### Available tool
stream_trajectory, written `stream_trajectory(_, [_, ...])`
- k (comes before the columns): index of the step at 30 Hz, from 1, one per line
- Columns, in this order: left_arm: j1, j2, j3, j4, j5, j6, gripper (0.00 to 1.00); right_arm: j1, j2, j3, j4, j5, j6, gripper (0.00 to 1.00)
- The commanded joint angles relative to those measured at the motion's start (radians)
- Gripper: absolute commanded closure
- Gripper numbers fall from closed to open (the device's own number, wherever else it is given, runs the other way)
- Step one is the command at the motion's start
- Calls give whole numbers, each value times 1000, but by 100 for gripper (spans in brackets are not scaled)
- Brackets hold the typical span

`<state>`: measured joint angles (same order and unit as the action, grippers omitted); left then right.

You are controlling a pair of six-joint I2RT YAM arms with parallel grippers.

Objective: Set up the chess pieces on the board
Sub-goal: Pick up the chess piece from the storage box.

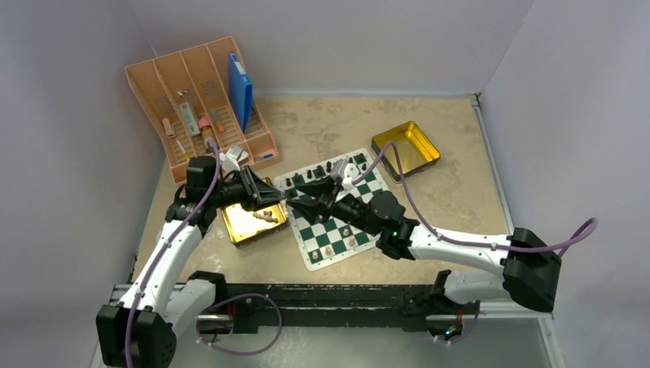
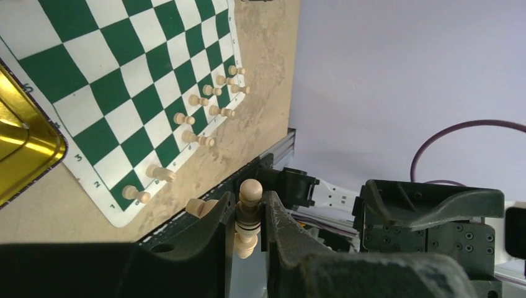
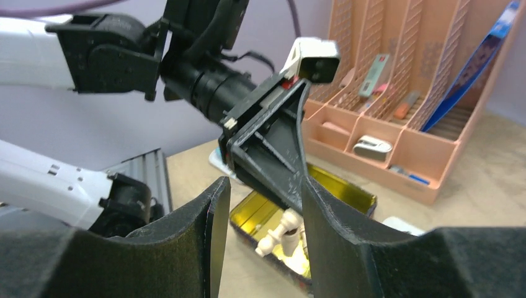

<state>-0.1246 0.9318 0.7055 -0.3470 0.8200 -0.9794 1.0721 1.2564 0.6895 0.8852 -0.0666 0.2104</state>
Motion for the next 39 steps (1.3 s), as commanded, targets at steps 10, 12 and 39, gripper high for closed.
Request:
stream_trajectory(10, [6, -27, -21, 225, 92, -195, 100, 2, -26, 128, -150, 69, 213, 50])
stream_trajectory(12, [6, -42, -35, 245, 87, -229, 100, 3, -40, 79, -96, 76, 195, 50])
stream_trajectory(39, [6, -252, -23, -168, -348, -617, 100, 15, 1, -30, 167, 20, -298, 52])
